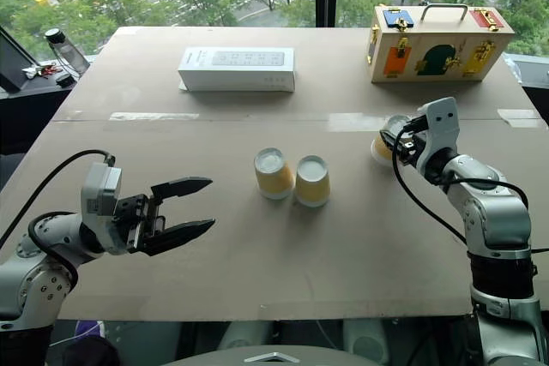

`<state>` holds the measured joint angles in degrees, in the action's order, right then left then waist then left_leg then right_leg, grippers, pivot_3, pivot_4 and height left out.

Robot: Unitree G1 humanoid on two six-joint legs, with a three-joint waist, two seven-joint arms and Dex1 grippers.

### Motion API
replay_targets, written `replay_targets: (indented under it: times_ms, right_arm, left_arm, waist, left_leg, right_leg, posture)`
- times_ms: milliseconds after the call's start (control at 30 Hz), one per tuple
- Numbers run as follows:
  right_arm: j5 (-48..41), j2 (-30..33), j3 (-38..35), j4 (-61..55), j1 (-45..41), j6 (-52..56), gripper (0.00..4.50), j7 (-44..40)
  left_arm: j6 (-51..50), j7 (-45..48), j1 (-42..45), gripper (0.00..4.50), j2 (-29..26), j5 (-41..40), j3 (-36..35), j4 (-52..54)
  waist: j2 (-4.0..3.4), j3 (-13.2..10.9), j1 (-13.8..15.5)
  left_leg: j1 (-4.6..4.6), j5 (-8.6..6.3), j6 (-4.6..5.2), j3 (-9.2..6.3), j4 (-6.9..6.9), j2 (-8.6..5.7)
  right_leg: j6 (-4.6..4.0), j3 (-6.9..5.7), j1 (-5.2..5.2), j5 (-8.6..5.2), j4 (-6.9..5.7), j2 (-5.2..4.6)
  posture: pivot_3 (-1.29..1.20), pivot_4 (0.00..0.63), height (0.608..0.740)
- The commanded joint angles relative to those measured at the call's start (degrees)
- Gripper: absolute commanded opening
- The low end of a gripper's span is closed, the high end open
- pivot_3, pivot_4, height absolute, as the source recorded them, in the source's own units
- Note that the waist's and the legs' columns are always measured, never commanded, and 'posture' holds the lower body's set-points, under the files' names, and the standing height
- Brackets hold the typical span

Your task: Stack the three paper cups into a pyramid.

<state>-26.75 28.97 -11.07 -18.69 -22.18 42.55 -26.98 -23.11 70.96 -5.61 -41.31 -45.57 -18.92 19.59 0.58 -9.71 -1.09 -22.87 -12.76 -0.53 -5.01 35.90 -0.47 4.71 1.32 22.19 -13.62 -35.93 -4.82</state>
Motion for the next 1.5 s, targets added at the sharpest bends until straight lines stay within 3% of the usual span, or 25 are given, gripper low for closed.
replay_targets:
  times_ms: [33,133,367,833,900,1000,1067,1133,1267,1400,1500]
  right_arm:
    - [-11.91,0.78,-2.61,-10.99,-5.54,3.56,2.25,-4.01]
    - [-16.45,2.15,2.30,-15.44,-10.85,9.13,2.25,-4.42]
    - [-13.42,0.01,12.69,-12.66,-17.67,12.46,2.25,-1.32]
    - [-7.65,-0.08,23.75,-8.65,-20.88,10.80,2.25,-5.86]
    - [-6.99,-0.89,23.92,-7.13,-21.03,10.03,3.31,-6.20]
    - [-6.17,-1.04,23.96,-6.55,-21.12,9.33,4.45,-7.16]
    - [-5.43,-0.38,23.66,-7.06,-20.83,8.94,4.45,-7.50]
    - [-6.20,0.92,21.70,-9.02,-19.87,8.56,4.45,-8.55]
    - [-11.66,6.59,9.30,-16.06,-12.89,6.29,4.45,-12.64]
    - [-14.58,13.03,-2.20,-22.06,1.53,3.86,4.45,-16.93]
    - [-15.50,13.77,-12.12,-25.09,16.00,1.47,4.45,-19.02]
  left_arm:
    - [0.16,-0.17,-0.30,4.50,-0.37,-0.91,-0.98,0.74]
    - [0.25,0.31,-1.62,4.50,-0.64,-1.37,-2.58,0.40]
    - [1.38,1.48,-4.96,4.50,-0.51,-1.54,-6.26,-1.11]
    - [2.96,-0.42,-10.81,4.50,2.08,-2.37,-9.42,1.69]
    - [3.03,-0.82,-10.99,4.50,2.42,-2.42,-9.21,2.11]
    - [3.18,-1.25,-11.02,4.50,2.73,-2.37,-8.82,2.45]
    - [3.31,-1.66,-10.79,4.50,2.98,-2.22,-8.36,2.47]
    - [3.35,-2.07,-10.57,4.50,3.23,-2.08,-7.82,2.68]
    - [1.47,-5.97,-10.01,4.50,3.87,-1.70,-6.34,3.93]
    - [1.54,-8.60,-10.49,4.50,3.54,1.34,-4.44,3.59]
    - [2.30,-9.48,-10.82,4.50,3.26,3.68,-4.14,1.47]
  waist:
    - [-0.02,-0.01,-0.37]
    - [-0.01,-0.01,-0.78]
    - [0.04,0.02,-0.91]
    - [0.06,0.03,-1.03]
    - [0.06,0.03,-1.04]
    - [0.05,0.03,-1.04]
    - [0.05,0.03,-1.05]
    - [0.05,0.02,-1.00]
    - [0.07,0.02,-0.25]
    - [0.20,0.06,0.49]
    - [0.23,0.07,0.51]
  left_leg:
    - [0.00,0.00,0.00,0.00,0.00,0.02]
    - [0.01,0.00,0.00,-0.05,-0.03,0.06]
    - [0.00,0.00,0.00,-0.05,-0.01,0.02]
    - [-0.02,0.00,0.00,-0.05,-0.09,0.02]
    - [-0.02,0.00,0.00,-0.05,-0.08,0.02]
    - [-0.02,0.00,0.00,-0.06,-0.08,0.02]
    - [-0.02,0.00,-0.01,-0.05,-0.08,0.02]
    - [-0.02,0.00,-0.01,-0.05,-0.09,0.02]
    - [-0.07,0.00,-0.01,-0.07,-0.09,-0.02]
    - [-0.10,-0.01,-0.01,-0.09,-0.12,-0.08]
    - [-0.05,-0.01,-0.01,-0.01,-0.13,-0.01]
  right_leg:
    - [0.08,0.01,0.01,0.04,0.00,0.01]
    - [0.09,-0.03,0.00,0.05,0.00,0.06]
    - [-0.13,-0.04,0.01,-0.07,0.00,0.02]
    - [-0.14,-0.03,0.08,-0.07,0.02,0.01]
    - [-0.14,-0.03,0.08,-0.07,0.01,0.01]
    - [-0.14,-0.03,0.08,-0.06,0.01,0.01]
    - [-0.13,-0.03,0.08,-0.06,0.01,0.01]
    - [-0.12,-0.03,0.08,-0.05,0.02,0.01]
    - [-0.04,-0.05,0.07,-0.01,0.04,-0.03]
    - [0.08,-0.11,0.03,0.03,0.09,-0.08]
    - [-0.11,-0.05,0.05,-0.08,0.07,-0.04]
  posture:
    - [0.00,0.150,0.740]
    - [0.00,0.150,0.740]
    - [0.00,0.150,0.740]
    - [0.00,0.150,0.740]
    - [0.00,0.150,0.740]
    - [0.00,0.150,0.740]
    - [0.00,0.150,0.740]
    - [0.00,0.150,0.740]
    - [0.00,0.150,0.740]
    - [0.00,0.150,0.740]
    - [0.00,0.150,0.740]
